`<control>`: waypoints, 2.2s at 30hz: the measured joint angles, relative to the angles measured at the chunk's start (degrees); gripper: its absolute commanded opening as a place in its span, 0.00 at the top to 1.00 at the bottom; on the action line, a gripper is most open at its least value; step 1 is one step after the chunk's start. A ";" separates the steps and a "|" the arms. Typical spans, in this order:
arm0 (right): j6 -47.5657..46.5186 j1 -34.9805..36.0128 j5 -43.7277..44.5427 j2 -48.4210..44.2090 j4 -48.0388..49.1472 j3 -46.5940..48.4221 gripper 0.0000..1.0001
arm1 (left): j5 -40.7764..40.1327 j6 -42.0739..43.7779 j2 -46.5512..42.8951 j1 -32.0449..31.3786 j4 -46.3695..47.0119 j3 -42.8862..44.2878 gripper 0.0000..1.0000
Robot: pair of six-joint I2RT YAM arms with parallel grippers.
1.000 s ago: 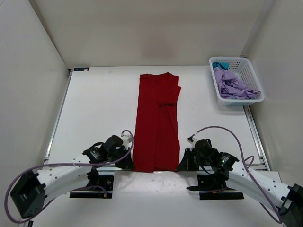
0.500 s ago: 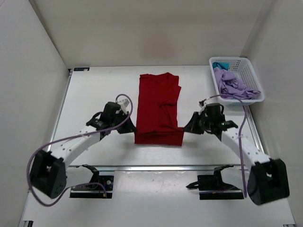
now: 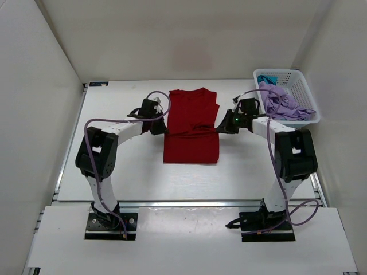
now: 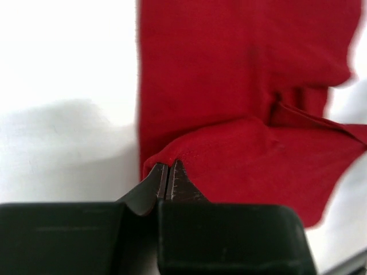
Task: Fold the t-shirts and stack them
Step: Fold the folded rectangular tshirt in 1/3 of the way, then grab one side of the 2/3 rectangular tshirt with both arms
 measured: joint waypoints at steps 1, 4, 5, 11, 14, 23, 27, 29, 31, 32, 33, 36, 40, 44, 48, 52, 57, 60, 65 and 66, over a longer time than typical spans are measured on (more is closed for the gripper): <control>0.04 -0.35 -0.15 1.27 0.02 0.59 1.00 | -0.04 -0.15 1.46 0.26 0.07 0.37 0.99; 0.02 -1.25 -0.70 4.68 0.46 1.97 1.00 | 0.15 -0.68 4.85 1.29 0.72 1.03 0.99; 0.02 -1.55 -0.94 5.62 0.59 2.25 1.00 | 0.31 -0.90 5.55 1.53 1.14 1.03 0.96; 0.00 -2.23 -1.53 8.48 1.38 3.28 0.81 | 3.41 -2.54 6.36 3.56 6.25 0.79 0.61; -0.17 -2.14 -0.76 7.52 1.64 3.28 0.69 | 4.98 -4.00 4.26 5.46 10.56 -2.23 0.49; -1.57 5.22 9.60 -6.91 3.80 -0.85 1.00 | 2.19 -7.54 -18.05 1.88 20.31 -19.12 0.59; -1.95 12.66 10.38 -4.74 6.36 -0.66 1.00 | 2.84 -8.66 -17.64 -4.52 24.96 -24.72 0.62; -2.58 15.63 10.27 -1.01 6.14 0.59 1.00 | 3.21 -9.03 -14.73 -5.31 25.77 -26.75 0.63; -3.19 17.90 9.92 3.67 5.60 2.95 1.00 | 3.45 -9.46 -11.72 -5.07 25.77 -28.57 0.63; -3.58 18.64 9.77 6.08 4.85 4.59 0.99 | 3.61 -9.57 -10.62 -5.03 25.77 -29.44 0.63; -4.07 19.10 9.75 8.37 4.28 6.40 1.00 | 4.17 -10.21 -10.03 -4.76 27.10 -30.40 0.63; -4.63 19.08 9.22 14.36 3.17 12.02 1.00 | 4.28 -10.29 -10.62 -5.05 29.20 -31.82 0.63; -3.89 16.33 6.93 18.60 4.66 15.47 1.00 | 4.37 -10.36 -12.20 -5.99 32.37 -35.10 0.63; -2.27 13.11 3.89 20.46 6.23 15.69 1.00 | 4.57 -10.38 -14.86 -6.19 33.55 -38.23 0.62; 0.17 11.02 -0.57 21.11 8.44 15.23 1.00 | 4.81 -10.23 -19.69 -5.53 30.60 -40.41 0.58; 0.72 10.21 -2.58 19.74 9.11 13.46 1.00 | 4.28 -9.57 -26.73 -5.03 26.45 -40.70 0.54; 2.32 9.77 -3.61 6.16 11.19 1.53 0.99 | 3.37 -8.13 -31.06 -3.45 24.37 -41.16 0.54; 3.78 9.35 -4.57 -4.11 16.02 -8.37 1.00 | 3.30 -7.72 -30.58 -2.38 23.67 -43.12 0.53; 5.44 7.93 -4.57 -13.03 21.42 -24.28 1.00 | 3.28 -7.08 -28.68 -2.36 21.79 -44.63 0.51; 5.88 7.15 -4.57 -13.68 21.68 -27.43 1.00 | 3.30 -7.06 -28.37 -2.43 21.84 -44.63 0.51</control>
